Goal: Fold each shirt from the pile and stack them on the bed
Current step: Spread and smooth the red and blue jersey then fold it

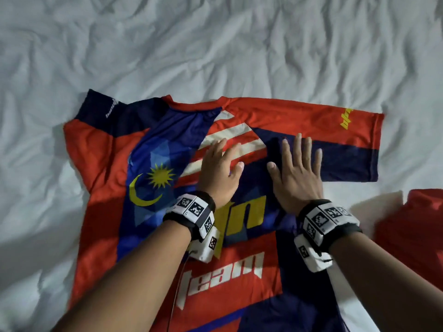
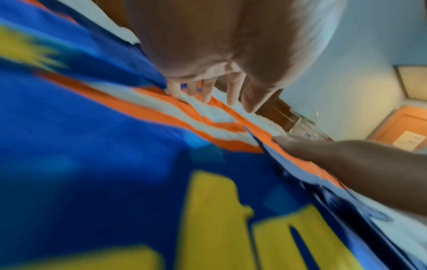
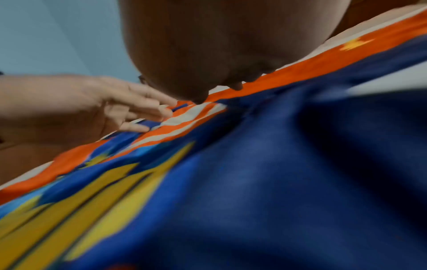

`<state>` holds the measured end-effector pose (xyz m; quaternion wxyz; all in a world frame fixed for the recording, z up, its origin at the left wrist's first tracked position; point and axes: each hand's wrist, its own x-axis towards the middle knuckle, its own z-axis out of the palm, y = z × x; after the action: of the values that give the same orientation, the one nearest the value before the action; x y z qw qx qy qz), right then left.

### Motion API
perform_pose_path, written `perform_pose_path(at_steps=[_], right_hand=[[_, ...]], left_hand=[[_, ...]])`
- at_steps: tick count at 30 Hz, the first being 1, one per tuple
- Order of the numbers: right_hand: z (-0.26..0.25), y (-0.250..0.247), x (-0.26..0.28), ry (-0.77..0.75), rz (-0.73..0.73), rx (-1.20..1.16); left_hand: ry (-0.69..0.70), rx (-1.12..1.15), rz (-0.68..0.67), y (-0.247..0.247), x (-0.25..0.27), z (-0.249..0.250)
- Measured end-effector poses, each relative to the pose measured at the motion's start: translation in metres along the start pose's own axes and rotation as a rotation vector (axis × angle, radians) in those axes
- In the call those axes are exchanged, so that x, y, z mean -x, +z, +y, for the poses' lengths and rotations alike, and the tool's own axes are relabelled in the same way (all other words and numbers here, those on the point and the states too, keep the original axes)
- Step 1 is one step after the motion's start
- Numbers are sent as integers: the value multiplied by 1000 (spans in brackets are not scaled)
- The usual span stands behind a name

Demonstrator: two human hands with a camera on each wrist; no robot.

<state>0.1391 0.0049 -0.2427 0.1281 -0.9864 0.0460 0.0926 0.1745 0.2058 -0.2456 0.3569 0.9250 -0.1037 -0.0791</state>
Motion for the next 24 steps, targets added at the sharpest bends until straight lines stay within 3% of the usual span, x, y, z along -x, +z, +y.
perform_pose_path(at_steps=[2,7,11,13,19,24], right_hand=[[-45,13,-2,-105,-18,-15],[-163,54,-17,-343,-92,-66],[-246,81,-32,-395,-142,-54],[-277,91,-37,-373,-124,-66],[-313,122,-43,-237,-39,-16],[-315,134,-46,-199,-58,51]], left_hand=[[35,19,201,-38,10,-21],[-198,-96,468,-138,30,-113],[-522,-260,430,-188,48,-167],[-614,-240,388,-200,55,-185],[-771,134,450,-225,41,-219],[-757,211,469,-223,28,-237]])
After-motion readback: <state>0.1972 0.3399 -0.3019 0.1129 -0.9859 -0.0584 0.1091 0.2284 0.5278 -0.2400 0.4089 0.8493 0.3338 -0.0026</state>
